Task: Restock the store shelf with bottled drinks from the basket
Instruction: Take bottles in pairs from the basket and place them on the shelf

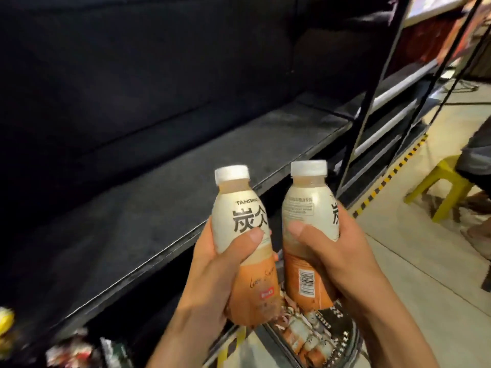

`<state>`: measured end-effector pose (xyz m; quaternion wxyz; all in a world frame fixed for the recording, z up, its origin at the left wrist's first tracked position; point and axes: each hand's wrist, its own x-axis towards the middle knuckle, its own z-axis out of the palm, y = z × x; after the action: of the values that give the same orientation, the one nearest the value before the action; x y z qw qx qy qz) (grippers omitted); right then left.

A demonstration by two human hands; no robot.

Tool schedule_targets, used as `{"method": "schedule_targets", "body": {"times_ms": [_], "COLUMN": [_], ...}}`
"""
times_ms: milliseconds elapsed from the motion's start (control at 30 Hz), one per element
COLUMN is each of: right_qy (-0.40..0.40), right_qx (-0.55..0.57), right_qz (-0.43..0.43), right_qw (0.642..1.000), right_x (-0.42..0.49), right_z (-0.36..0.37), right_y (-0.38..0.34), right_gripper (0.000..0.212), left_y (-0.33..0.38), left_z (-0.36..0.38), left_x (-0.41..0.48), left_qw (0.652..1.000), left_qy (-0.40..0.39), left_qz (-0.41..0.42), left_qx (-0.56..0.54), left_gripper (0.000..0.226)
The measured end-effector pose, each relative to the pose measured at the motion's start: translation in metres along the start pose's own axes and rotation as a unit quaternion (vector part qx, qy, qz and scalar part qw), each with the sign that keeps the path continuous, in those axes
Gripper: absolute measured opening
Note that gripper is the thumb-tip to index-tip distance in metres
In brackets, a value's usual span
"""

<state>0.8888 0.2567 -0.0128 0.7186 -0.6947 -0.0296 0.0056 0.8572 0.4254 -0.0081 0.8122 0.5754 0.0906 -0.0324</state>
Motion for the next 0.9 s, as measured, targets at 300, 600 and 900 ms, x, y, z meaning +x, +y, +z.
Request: {"method": "schedule_targets", "body": {"times_ms": [300,600,900], "right_qy": [-0.298,-0.474,-0.520], "right_qx": [0.092,0.120,0.110], "right_qz": [-0.007,-0.012,0.032], "right_qw": [0.950,0.872,0.846], "right_x": [-0.046,-0.166,-0.271], "right_z": [0.165,0.338,0.481], "right_y": [-0.056,-0.081,-0.080], "right_gripper": [0.043,0.048,0.053], "left_y": [0.077,0.107,0.139], "left_z": [-0.125,-0.252,-0.378], "left_x": [-0.133,-0.299,-0.396], "left_qw": [0.962,0.894,0.879], "left_qy": [0.199,0.372,0.406], "left_qz": [0.183,0.249,0.249], "left_qx": [-0.018,-0.023,-0.030], "left_gripper": [0.079,0.075,0.051]}}
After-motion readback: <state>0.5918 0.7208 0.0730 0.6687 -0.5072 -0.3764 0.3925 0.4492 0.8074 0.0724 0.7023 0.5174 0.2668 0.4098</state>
